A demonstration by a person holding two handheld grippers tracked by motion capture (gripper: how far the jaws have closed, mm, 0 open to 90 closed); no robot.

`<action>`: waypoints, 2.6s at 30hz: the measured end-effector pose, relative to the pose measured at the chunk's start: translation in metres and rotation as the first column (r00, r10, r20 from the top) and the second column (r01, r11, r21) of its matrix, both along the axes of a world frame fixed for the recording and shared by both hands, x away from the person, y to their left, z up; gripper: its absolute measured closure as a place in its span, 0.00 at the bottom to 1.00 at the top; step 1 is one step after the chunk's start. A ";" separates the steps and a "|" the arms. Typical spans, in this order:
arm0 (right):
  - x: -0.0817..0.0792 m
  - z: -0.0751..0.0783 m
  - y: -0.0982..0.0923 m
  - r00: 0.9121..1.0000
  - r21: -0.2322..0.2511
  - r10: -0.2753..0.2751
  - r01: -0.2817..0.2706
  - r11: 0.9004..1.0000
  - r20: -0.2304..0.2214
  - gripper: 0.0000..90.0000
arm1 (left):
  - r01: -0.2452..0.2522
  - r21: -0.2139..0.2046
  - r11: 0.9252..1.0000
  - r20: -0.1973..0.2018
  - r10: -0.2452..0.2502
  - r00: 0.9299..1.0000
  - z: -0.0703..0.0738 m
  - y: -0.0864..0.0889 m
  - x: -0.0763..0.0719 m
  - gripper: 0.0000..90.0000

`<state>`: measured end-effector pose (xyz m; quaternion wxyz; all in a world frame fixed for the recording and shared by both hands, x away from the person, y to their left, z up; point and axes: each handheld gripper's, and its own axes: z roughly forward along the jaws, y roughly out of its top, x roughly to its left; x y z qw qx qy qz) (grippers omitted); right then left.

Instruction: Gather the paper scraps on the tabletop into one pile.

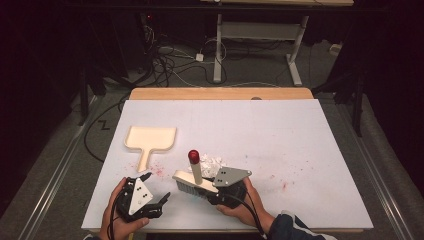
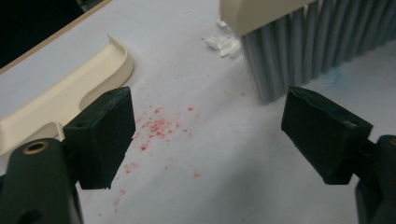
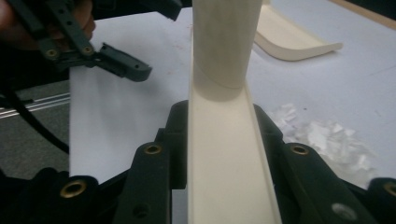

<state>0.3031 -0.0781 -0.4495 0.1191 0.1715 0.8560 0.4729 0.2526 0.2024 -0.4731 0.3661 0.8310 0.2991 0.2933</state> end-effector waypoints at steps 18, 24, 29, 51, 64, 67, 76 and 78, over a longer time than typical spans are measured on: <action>0.005 0.053 -0.059 0.980 0.109 -0.178 0.169 0.980 0.087 0.75 | 0.036 0.034 0.999 -0.012 -0.035 0.999 -0.003 -0.007 0.000 0.18; 0.026 0.040 -0.078 0.924 0.065 -0.357 0.352 0.934 0.137 0.75 | 0.037 0.040 0.999 -0.015 -0.037 0.999 -0.003 -0.009 0.001 0.18; 0.052 0.009 -0.072 0.877 -0.017 -0.454 0.463 0.886 0.156 0.76 | 0.044 0.044 0.998 -0.020 -0.043 0.999 -0.004 -0.011 0.002 0.18; 0.038 0.012 -0.024 0.921 -0.025 -0.336 0.347 0.937 0.196 0.76 | 0.071 0.061 0.996 -0.041 -0.069 0.997 -0.007 -0.014 0.004 0.18; 0.006 0.051 -0.098 0.972 -0.026 -0.201 0.206 0.978 0.122 0.75 | 0.079 0.072 0.994 -0.037 -0.076 0.996 -0.006 -0.017 0.002 0.18; -0.004 0.051 -0.112 0.973 -0.051 -0.203 0.210 0.976 0.106 0.76 | 0.080 0.076 0.994 -0.035 -0.077 0.996 -0.006 -0.017 0.002 0.18; -0.010 0.024 -0.114 0.978 -0.105 -0.208 0.208 0.973 0.009 0.76 | 0.075 0.077 0.994 -0.023 -0.073 0.997 -0.005 -0.017 0.002 0.19; -0.010 0.021 -0.104 0.982 -0.101 -0.191 0.191 0.976 0.009 0.76 | 0.077 0.080 0.994 -0.027 -0.076 0.997 -0.005 -0.018 0.002 0.19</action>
